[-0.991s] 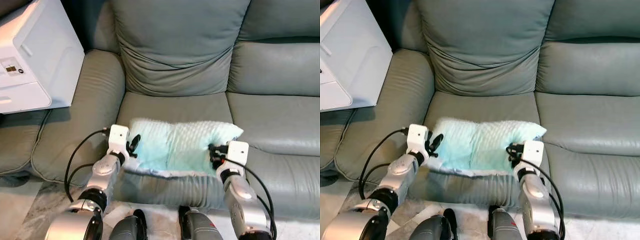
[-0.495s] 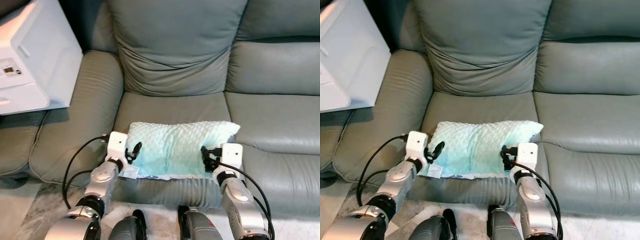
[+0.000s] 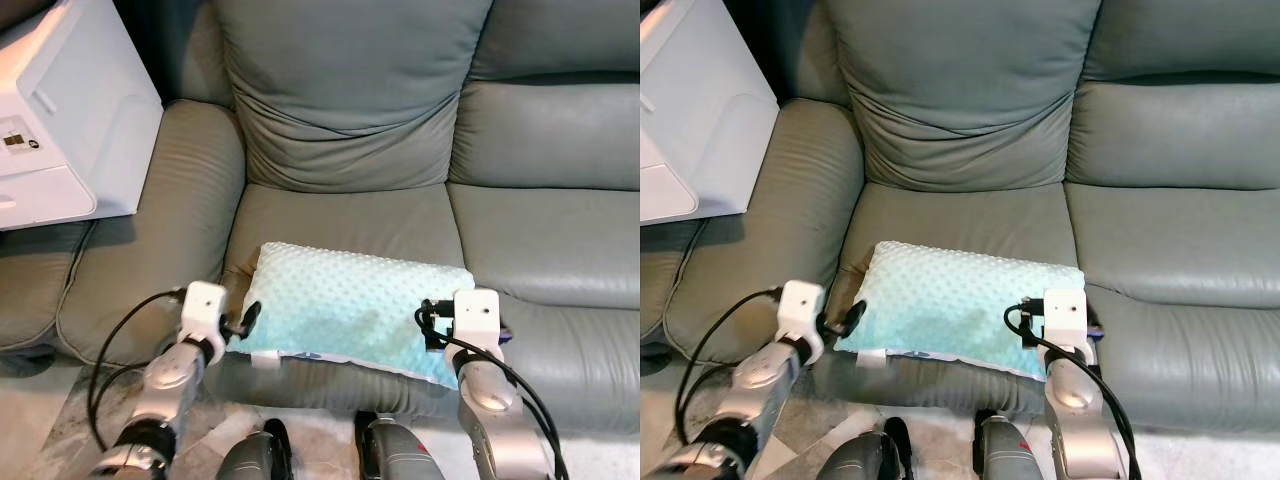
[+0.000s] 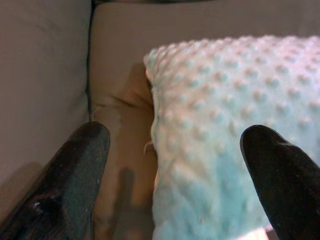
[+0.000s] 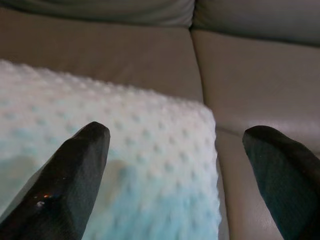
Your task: Move the pillow to the sofa
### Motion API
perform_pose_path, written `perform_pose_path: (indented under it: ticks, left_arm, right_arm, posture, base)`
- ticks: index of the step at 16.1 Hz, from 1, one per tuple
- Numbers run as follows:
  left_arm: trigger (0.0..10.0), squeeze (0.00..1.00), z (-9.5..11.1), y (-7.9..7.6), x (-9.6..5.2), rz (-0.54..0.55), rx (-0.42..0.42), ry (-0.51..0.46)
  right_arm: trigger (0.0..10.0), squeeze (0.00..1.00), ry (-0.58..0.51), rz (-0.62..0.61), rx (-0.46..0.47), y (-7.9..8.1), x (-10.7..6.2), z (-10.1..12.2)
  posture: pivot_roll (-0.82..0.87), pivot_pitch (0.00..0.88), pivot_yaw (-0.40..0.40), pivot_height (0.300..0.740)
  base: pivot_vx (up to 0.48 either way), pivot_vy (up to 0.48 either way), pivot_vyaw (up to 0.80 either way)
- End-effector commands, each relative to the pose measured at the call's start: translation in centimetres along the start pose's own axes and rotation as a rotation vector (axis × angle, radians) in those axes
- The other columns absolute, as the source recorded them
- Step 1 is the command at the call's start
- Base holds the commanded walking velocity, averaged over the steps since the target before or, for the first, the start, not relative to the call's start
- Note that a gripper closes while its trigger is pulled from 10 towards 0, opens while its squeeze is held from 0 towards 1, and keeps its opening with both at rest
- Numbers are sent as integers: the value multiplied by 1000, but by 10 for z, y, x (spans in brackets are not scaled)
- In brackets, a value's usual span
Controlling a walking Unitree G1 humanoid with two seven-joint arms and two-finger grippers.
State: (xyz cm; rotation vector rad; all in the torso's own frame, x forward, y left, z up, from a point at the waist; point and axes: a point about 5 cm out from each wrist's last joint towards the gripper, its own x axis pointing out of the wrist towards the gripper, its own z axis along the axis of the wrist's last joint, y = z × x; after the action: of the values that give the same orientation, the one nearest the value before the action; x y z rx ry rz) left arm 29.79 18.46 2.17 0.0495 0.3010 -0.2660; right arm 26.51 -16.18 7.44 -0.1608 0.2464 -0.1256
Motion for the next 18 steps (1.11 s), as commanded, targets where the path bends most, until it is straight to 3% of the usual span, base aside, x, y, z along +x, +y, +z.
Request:
perform_pose_path:
  ticks: [1,3,5,7,8,10,11,12,13,18]
  left_arm:
    - [10000,1000,-17,4,-11,-12,-7,79]
    - [10000,1000,-26,2,-16,-43,-16,130]
    - [10000,1000,-42,-7,-23,-141,-18,232]
    - [10000,1000,-51,-15,-29,-228,18,322]
    - [10000,1000,-57,-19,-33,-304,71,392]
    - [10000,1000,-58,-20,-34,-331,81,415]
    - [10000,1000,-65,-22,-37,-370,110,472]
    - [10000,651,-69,-23,-38,-390,143,498]
    - [10000,0,-70,-26,-36,-402,160,508]
    - [10000,0,-72,-41,-25,-421,235,582]
  right_arm:
    - [10000,1000,-3,78,-7,15,-7,6]
    - [10000,1000,26,186,-15,31,-11,7]
    - [10000,1000,188,437,27,60,-23,-6]
    - [10000,1000,298,516,46,62,-31,-21]
    - [10000,1000,377,524,59,54,-34,-36]
    - [10000,1000,397,523,55,50,-34,-39]
    - [10000,1000,441,541,40,45,-33,-49]
    - [10000,757,474,546,34,42,-33,-58]
    - [10000,0,508,551,14,39,-31,-66]
    - [10000,0,591,538,-31,24,-13,-92]
  posture:
    - [-94,283,68,740]
    - [-89,280,67,740]
    - [-91,278,66,740]
    - [-87,274,66,740]
    - [-88,273,69,740]
    - [-88,273,71,740]
    - [-87,275,74,740]
    - [-86,275,74,740]
    - [-86,278,76,740]
    - [-91,295,76,740]
  base:
    - [0,0,0]
    - [0,0,0]
    - [0,0,0]
    - [0,0,0]
    - [0,0,0]
    - [0,0,0]
    - [0,0,0]
    - [0,0,0]
    - [0,0,0]
    - [0,0,0]
